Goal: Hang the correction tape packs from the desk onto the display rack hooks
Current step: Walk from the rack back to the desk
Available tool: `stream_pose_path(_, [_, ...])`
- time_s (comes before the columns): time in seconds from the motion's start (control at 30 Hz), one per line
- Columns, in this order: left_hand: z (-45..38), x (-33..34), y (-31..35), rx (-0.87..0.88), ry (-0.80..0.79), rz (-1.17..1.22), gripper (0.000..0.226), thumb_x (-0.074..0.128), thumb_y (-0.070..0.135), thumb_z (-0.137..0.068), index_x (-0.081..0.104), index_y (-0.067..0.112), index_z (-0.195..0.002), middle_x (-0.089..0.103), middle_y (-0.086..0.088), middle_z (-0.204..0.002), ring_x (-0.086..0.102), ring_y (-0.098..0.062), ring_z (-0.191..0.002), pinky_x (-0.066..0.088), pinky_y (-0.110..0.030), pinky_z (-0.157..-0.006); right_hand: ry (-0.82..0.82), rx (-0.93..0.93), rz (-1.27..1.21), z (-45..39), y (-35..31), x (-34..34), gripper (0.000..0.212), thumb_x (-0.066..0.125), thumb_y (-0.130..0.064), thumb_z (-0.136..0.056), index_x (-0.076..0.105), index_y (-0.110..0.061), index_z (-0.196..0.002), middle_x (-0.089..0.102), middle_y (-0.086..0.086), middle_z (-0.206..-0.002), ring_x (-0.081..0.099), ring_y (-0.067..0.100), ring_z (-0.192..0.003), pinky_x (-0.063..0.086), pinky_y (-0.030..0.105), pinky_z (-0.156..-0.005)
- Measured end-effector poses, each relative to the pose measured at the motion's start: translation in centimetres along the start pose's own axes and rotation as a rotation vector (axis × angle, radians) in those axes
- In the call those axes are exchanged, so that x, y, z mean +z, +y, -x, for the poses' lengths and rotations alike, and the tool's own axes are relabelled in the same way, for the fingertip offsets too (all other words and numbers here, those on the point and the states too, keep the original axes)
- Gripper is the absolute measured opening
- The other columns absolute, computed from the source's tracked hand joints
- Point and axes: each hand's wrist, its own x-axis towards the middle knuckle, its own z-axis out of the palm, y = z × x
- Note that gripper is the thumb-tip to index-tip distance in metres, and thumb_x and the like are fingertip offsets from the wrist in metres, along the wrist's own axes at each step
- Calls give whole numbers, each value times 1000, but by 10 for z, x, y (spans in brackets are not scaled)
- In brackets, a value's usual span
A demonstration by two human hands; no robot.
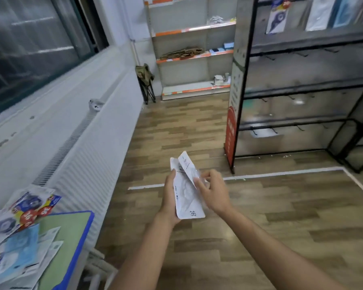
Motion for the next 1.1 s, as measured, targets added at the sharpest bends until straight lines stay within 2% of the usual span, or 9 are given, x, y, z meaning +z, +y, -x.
stream_pose_path(0.17, [-63,78,-13,-102,-274,-97,80,33,74,-89,55,-2,-90,55,-21,-83,57,-34,-79,48,-41,-76,201,141,4,-31,31,-82,39,69,-32,-80,51,-12,-109,53,2,-111,52,15,-102,43,23,-82])
stream_pose_path(0.23, [-94,93,-22,-113,-241,-162,88,37,74,-88,52,-10,-104,55,-30,-92,57,-41,-82,46,-48,-78,246,196,81,-46,39,-113,53,69,-36,-78,51,-12,-121,53,4,-120,48,20,-113,42,36,-96])
stream_pose_path(0.33, [-141,125,-27,-131,-172,-211,65,41,69,-89,63,8,-98,66,-16,-85,66,-31,-74,49,-38,-72,284,261,140,-73,52,-158,46,65,-42,-78,55,-21,-118,59,0,-119,51,23,-114,42,42,-98])
stream_pose_path(0.47, [-216,175,-28,-230,-225,-252,53,39,66,-90,62,19,-84,67,-1,-69,66,-18,-61,50,-28,-61,349,324,50,-123,70,-215,48,65,-40,-79,51,-18,-119,61,-3,-112,55,19,-110,46,38,-94])
stream_pose_path(0.67, [-335,234,-27,-290,-152,-219,56,40,54,-93,60,13,-125,64,-16,-122,59,-34,-111,39,-49,-105,578,373,61,-202,97,-298,56,69,-55,-71,49,-20,-109,57,-2,-111,57,17,-103,49,39,-90])
stream_pose_path(0.73, [-367,253,-28,-309,-136,-223,58,38,55,-94,57,14,-130,60,-16,-129,53,-36,-123,32,-54,-110,638,392,46,-224,107,-324,57,63,-65,-70,47,-22,-104,57,-2,-109,57,16,-99,48,38,-88])
stream_pose_path(0.87, [-432,292,-28,-185,-68,-369,53,41,60,-93,59,18,-119,64,-6,-118,59,-28,-112,43,-47,-103,694,451,22,-265,134,-371,63,45,-72,-77,51,-15,-102,57,-1,-103,55,19,-97,46,41,-89])
stream_pose_path(1.0, [-484,341,-24,-103,-101,-399,46,40,58,-95,63,25,-117,72,-1,-108,69,-24,-98,56,-43,-83,702,438,3,-313,157,-425,54,58,-61,-78,46,-19,-109,53,-3,-108,54,15,-96,42,33,-75])
stream_pose_path(1.1, [-524,385,-19,-36,-101,-362,46,39,53,-98,61,19,-122,70,-8,-113,68,-29,-101,54,-50,-86,707,361,9,-355,164,-473,42,67,-52,-74,42,-23,-91,54,-4,-101,53,4,-81,39,25,-59])
